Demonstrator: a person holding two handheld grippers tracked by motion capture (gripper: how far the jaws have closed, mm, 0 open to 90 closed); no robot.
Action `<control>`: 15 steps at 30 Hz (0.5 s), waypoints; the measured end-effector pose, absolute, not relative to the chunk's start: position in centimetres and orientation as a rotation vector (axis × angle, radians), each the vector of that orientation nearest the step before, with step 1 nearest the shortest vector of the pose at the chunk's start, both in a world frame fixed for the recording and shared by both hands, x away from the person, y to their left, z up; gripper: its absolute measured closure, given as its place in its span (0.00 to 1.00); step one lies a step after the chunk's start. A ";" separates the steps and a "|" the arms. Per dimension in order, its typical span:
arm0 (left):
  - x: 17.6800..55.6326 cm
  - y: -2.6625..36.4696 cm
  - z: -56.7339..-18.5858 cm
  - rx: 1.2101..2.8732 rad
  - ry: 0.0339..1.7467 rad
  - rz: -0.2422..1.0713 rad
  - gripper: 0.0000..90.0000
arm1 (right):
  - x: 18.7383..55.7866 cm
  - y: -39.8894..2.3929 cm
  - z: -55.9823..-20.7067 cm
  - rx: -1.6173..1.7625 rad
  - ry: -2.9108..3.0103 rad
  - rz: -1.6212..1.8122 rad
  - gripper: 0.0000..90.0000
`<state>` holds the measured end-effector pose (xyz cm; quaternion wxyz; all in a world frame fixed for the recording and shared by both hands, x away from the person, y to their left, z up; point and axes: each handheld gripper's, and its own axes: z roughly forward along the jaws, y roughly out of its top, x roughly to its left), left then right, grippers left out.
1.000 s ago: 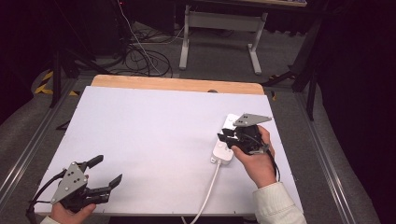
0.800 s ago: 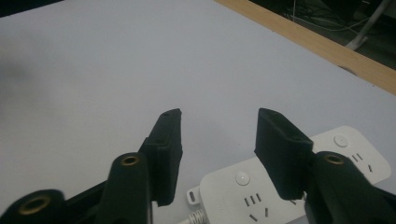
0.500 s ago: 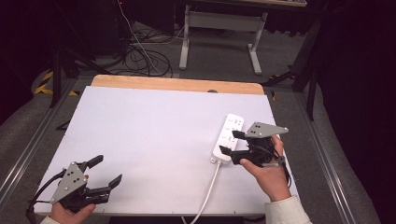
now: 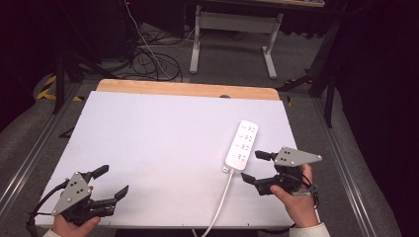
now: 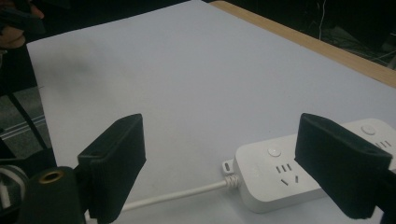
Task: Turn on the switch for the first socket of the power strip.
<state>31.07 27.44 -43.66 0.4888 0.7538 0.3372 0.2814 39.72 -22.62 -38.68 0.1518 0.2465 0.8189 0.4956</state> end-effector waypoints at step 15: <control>31.0 27.5 -43.6 1.849 0.825 0.686 0.18 | 38.9 -24.0 -42.6 0.767 2.381 1.397 0.18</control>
